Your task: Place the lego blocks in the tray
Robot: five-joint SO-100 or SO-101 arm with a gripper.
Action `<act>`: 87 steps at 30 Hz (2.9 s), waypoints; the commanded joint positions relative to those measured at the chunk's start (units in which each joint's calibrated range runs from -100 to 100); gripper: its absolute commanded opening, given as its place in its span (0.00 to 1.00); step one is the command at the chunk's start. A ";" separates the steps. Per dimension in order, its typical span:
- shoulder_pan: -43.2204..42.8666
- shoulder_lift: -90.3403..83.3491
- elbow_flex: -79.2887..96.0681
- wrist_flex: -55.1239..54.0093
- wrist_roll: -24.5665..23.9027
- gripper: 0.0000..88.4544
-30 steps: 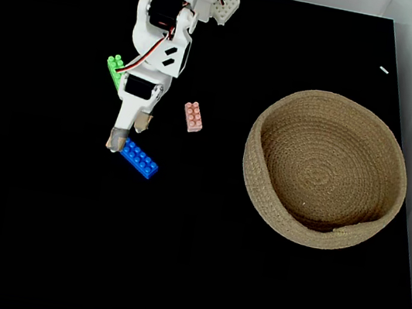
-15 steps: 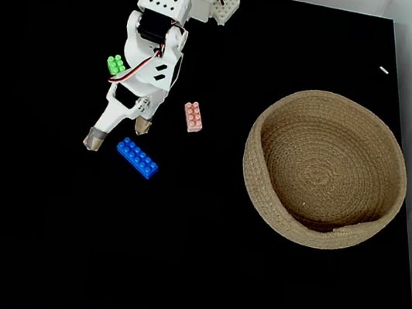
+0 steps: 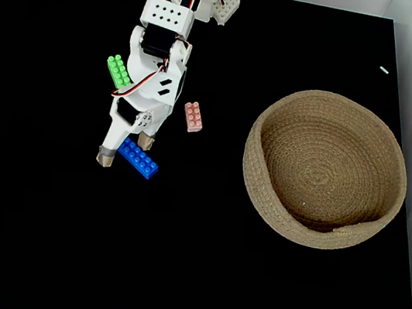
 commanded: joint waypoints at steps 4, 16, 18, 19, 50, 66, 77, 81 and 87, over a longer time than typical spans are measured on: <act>-0.47 0.87 -0.58 -0.32 -0.39 0.03; -2.36 -18.39 2.34 14.76 4.10 0.00; -5.33 -23.90 0.51 22.92 4.30 0.00; -7.31 -26.30 -0.58 25.84 3.81 0.00; -41.44 -31.89 5.44 6.35 2.54 0.44; -18.02 -37.22 9.09 27.59 29.40 0.41; -10.44 -32.84 18.75 22.42 51.82 0.28; -10.03 -30.17 20.21 17.76 54.70 0.30; -9.29 -27.42 25.87 8.93 56.02 0.32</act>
